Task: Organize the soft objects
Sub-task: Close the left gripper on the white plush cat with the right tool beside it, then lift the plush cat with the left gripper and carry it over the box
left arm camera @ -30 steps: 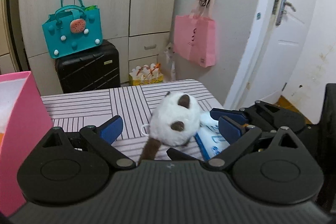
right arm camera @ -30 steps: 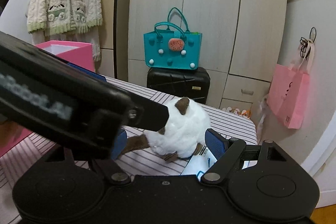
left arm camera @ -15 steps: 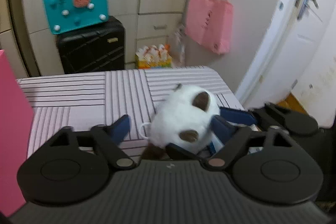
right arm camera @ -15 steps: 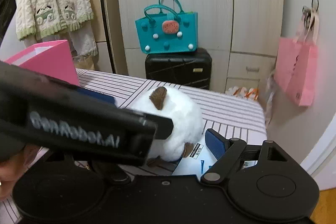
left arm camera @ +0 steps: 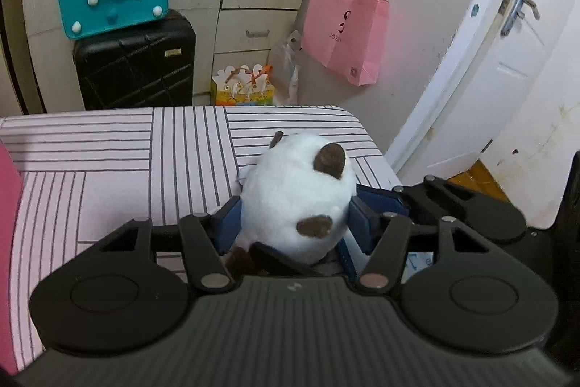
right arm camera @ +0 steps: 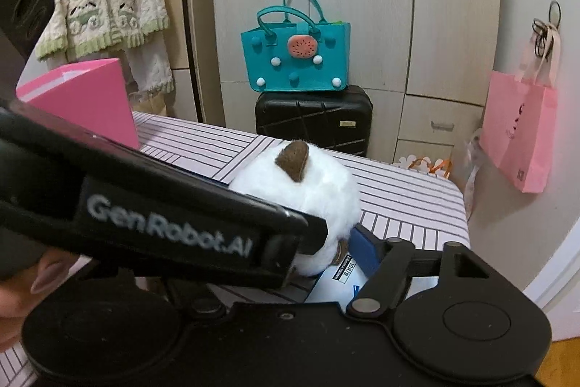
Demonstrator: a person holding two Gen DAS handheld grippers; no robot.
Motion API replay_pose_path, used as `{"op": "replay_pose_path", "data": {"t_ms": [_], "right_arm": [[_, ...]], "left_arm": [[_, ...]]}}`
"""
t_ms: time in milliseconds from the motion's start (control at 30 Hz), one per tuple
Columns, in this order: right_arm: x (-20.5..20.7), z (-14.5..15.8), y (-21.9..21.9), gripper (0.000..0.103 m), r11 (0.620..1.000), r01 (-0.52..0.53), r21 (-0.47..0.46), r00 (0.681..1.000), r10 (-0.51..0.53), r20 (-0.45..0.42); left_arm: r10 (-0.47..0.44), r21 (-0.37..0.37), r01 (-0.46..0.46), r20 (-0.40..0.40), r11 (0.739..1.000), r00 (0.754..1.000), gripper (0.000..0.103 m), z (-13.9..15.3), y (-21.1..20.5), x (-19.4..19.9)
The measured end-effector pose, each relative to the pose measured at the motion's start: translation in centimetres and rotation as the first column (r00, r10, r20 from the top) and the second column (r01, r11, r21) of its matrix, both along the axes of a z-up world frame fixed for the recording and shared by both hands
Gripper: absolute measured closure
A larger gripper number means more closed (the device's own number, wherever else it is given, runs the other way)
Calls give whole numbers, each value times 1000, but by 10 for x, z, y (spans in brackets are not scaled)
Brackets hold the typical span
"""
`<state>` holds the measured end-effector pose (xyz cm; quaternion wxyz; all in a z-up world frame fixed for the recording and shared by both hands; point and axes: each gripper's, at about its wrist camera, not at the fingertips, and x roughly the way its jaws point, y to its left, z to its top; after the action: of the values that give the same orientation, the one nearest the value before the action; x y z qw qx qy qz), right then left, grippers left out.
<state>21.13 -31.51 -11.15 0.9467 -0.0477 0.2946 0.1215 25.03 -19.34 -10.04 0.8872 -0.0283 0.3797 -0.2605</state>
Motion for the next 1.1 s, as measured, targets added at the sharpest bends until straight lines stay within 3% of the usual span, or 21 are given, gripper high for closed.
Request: {"op": "replay_pose_path", "data": {"t_ms": [133, 833, 1100], "right_arm": [[-3, 3, -3, 32, 999, 18, 32, 1000, -18, -1], [-68, 33, 30, 32, 1000, -3, -4, 998, 4, 65], [-91, 40, 41, 32, 999, -9, 38, 1000, 10, -26]], "left_arm": [[-2, 8, 2, 8, 1000, 1000, 44, 2, -2, -5], [-40, -30, 40, 27, 999, 999, 44, 33, 31, -62], [-63, -25, 62, -67, 998, 996, 44, 37, 46, -81]]}}
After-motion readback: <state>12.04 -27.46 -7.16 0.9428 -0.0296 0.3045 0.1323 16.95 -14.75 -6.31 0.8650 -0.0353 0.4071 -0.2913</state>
